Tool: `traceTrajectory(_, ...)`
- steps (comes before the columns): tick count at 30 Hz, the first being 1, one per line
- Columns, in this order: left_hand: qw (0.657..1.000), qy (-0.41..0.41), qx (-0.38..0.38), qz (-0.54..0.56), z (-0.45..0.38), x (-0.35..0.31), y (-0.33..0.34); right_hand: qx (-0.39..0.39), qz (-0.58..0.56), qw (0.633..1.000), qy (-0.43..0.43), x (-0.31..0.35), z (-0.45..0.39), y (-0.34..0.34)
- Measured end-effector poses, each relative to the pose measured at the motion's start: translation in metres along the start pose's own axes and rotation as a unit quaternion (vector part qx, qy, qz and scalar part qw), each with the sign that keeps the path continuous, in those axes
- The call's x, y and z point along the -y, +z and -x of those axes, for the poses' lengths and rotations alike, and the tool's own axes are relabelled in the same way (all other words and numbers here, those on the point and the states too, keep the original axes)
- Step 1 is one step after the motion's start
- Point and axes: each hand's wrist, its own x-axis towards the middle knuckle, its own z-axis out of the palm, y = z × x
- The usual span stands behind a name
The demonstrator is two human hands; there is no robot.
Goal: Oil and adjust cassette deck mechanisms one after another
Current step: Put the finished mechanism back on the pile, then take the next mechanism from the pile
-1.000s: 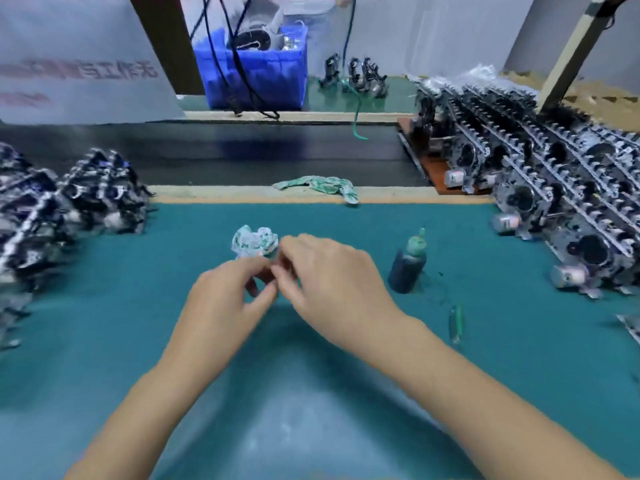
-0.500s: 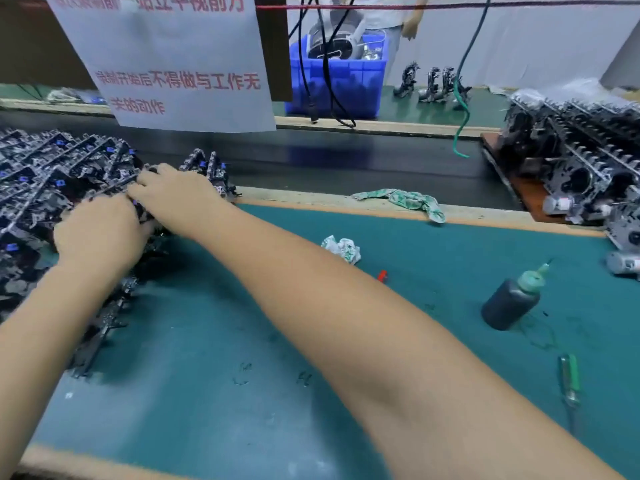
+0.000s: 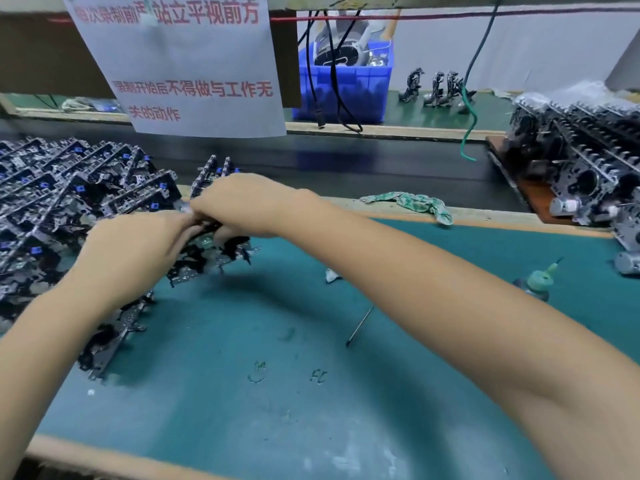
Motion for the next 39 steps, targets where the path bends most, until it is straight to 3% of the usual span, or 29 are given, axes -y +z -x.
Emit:
traceTrajectory(4,0.989,0.120,-0.042,0.080,-0.001,-0.060,-0.027,0.022,-0.060,0.994,0.088,-0.008,0.086,-0.021)
traceTrajectory(8,0.967,0.214,-0.058,0.126,-0.003,-0.134,-0.031,-0.004,-0.067,0.983,0.173,-0.005,0.187,-0.027)
traceTrajectory(12,0.923,0.303,-0.174,0.161,0.010,-0.208,-0.016,-0.111,0.062,0.967,0.220,0.018,0.279,-0.017)
traceTrajectory(16,0.867,0.371,-0.270,0.193,0.035,-0.257,0.017,-0.179,0.098,0.956,0.209,0.047,0.345,0.017)
traceTrajectory(19,0.859,0.371,-0.209,0.284,0.042,-0.264,0.036,-0.167,0.104,0.958,0.209,0.062,0.365,0.039)
traceTrajectory(22,0.870,0.284,-0.001,0.402,0.040,-0.255,0.042,-0.175,0.078,0.960,0.203,0.064,0.371,0.047)
traceTrajectory(24,0.830,0.237,0.128,0.488,0.040,-0.250,0.043,-0.182,0.057,0.961,0.199,0.064,0.372,0.047)
traceTrajectory(25,0.812,0.230,0.151,0.515,0.040,-0.249,0.044,-0.194,0.043,0.959,0.203,0.064,0.372,0.047)
traceTrajectory(30,0.811,0.210,0.138,0.528,0.041,-0.249,0.043,-0.282,-0.045,0.908,0.305,0.066,0.374,0.046)
traceTrajectory(35,0.824,0.203,0.146,0.509,0.042,-0.247,0.041,-0.279,-0.155,0.845,0.429,0.060,0.375,0.048)
traceTrajectory(39,0.833,0.202,0.139,0.496,0.044,-0.250,0.039,-0.280,-0.222,0.814,0.458,0.058,0.377,0.050)
